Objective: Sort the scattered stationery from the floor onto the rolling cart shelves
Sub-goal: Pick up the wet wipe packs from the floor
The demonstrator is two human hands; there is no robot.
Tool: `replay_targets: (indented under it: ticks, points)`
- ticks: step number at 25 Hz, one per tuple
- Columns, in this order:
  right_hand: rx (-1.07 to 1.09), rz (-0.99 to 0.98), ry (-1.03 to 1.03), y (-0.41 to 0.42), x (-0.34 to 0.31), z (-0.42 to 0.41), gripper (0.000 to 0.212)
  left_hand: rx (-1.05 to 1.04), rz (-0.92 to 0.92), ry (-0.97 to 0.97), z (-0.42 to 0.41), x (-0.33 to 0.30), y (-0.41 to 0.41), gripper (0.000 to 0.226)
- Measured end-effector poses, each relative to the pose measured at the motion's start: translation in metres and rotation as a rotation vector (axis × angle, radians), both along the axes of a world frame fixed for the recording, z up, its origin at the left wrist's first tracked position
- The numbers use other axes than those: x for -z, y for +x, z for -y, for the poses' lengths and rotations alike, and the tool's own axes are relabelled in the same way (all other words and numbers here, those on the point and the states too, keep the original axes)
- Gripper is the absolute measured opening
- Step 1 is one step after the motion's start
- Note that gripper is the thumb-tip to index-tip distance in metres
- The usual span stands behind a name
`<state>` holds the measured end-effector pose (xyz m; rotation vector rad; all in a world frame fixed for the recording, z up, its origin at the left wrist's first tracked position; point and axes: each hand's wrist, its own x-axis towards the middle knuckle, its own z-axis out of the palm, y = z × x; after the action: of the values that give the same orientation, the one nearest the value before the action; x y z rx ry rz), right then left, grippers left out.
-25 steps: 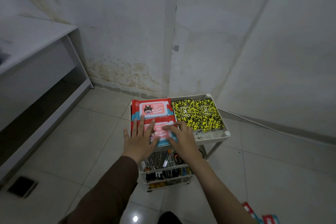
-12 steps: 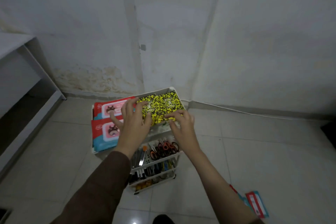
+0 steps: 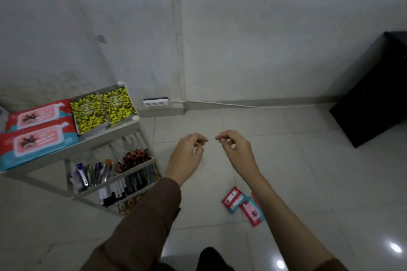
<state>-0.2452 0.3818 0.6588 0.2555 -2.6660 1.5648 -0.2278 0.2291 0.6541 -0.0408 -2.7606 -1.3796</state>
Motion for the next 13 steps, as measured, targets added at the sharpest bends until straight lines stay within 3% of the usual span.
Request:
replay_targets:
  ticks: [6,13]
  points:
    - [0.166,0.208,-0.012,0.024,0.052,-0.099,0.017,0.015,0.208,0.051,-0.063,0.055,0.015,0.022]
    - [0.385,0.47,-0.05,0.031,0.219,-0.159,0.012,0.043,0.402,-0.08,-0.106,0.214,-0.017,0.018]
